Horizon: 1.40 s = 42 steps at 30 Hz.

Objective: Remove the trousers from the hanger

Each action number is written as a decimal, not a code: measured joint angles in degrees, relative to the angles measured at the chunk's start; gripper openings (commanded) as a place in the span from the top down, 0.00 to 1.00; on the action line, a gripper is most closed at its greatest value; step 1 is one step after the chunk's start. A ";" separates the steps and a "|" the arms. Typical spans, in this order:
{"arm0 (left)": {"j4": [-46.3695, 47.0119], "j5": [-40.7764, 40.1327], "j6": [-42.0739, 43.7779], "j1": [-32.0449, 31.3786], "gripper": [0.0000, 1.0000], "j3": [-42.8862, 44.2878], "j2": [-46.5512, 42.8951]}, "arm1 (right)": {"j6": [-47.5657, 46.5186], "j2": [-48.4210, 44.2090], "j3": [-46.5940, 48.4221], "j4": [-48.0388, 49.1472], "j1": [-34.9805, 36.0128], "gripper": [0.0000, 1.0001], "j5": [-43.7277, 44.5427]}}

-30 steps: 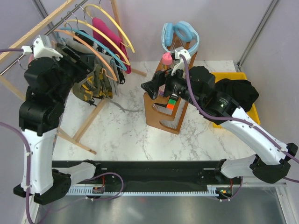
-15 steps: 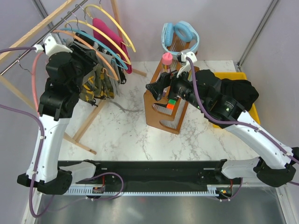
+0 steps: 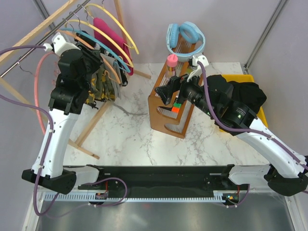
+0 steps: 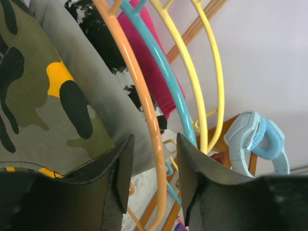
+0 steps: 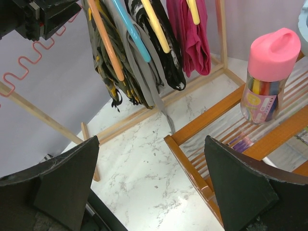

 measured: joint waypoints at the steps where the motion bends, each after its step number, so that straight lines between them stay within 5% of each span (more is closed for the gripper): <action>1: 0.39 -0.39 0.00 0.00 0.58 -0.50 0.04 | 0.00 -0.11 -0.13 0.00 0.00 0.02 0.11; 16: 6.21 -1.42 0.63 0.00 0.62 -3.39 2.91 | -0.87 -2.27 -2.69 -0.07 0.00 0.02 1.05; 22: 10.12 -1.25 3.93 0.00 0.74 -3.61 3.85 | -1.09 -3.10 -3.56 -0.28 0.00 0.02 1.07; 26: 11.30 -1.14 5.22 -0.02 0.98 -3.63 3.98 | -1.44 -3.43 -3.58 -0.44 0.00 0.02 1.42; 35: 10.93 -0.31 6.95 0.63 0.98 -6.21 1.66 | -1.49 -4.04 -3.58 -0.44 0.00 0.02 1.51; 42: 12.79 3.91 9.01 0.76 0.98 -14.03 -9.09 | -1.46 -4.07 -3.58 -0.44 0.00 0.02 1.46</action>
